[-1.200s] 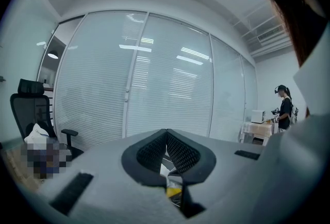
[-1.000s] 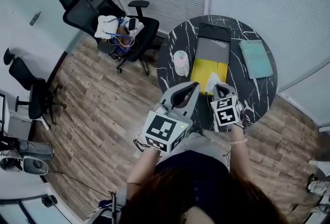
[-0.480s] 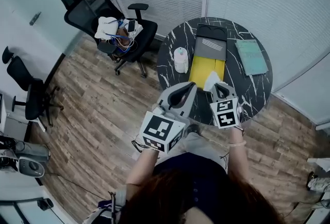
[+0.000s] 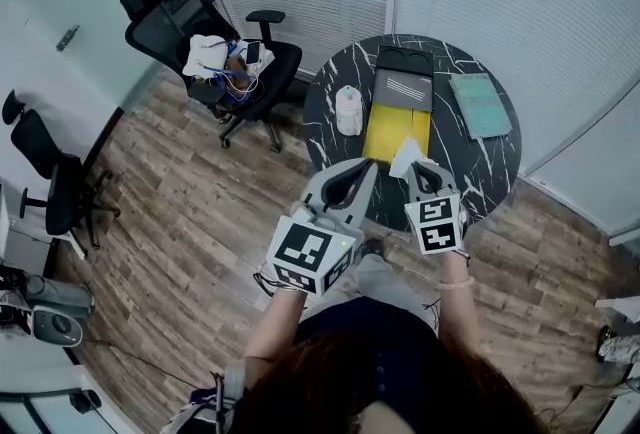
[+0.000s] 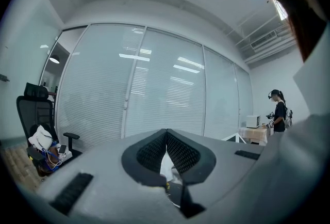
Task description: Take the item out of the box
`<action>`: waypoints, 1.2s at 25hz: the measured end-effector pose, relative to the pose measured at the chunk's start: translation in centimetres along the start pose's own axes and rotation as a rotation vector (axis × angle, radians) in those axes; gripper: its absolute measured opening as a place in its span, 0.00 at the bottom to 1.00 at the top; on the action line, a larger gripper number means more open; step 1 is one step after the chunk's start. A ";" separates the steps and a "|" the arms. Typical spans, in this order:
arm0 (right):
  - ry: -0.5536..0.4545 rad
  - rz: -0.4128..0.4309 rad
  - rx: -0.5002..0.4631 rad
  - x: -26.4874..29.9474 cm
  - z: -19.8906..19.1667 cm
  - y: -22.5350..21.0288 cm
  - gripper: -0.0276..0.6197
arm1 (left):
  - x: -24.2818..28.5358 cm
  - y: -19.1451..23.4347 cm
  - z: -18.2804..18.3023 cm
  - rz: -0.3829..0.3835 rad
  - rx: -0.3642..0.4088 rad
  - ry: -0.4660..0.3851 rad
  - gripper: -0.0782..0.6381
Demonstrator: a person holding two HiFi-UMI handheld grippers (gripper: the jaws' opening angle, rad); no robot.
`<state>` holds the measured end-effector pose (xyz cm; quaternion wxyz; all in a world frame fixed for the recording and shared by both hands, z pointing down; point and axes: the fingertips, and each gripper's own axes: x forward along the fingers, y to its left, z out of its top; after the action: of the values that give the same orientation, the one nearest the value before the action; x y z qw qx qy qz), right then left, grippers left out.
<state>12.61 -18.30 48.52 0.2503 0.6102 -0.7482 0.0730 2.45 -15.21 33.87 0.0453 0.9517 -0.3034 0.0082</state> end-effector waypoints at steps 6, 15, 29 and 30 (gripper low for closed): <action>-0.038 -0.009 0.002 -2.0 0.7 0.8 0.08 | -1.6 -1.1 0.1 -0.007 0.003 -0.012 0.15; -0.076 -0.029 -0.015 -5.3 0.9 1.8 0.08 | -4.2 -3.1 0.2 -0.015 0.021 -0.028 0.15; -0.163 -0.090 -0.023 -10.9 2.8 3.5 0.08 | -7.9 -5.8 0.5 -0.047 0.046 -0.055 0.15; -0.168 -0.094 -0.022 -11.3 2.9 3.6 0.08 | -8.1 -5.9 0.5 -0.047 0.047 -0.058 0.15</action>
<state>9.82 -8.75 41.52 0.1965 0.6459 -0.7377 0.0013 -0.74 -5.79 32.58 0.0143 0.9592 -0.2820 -0.0133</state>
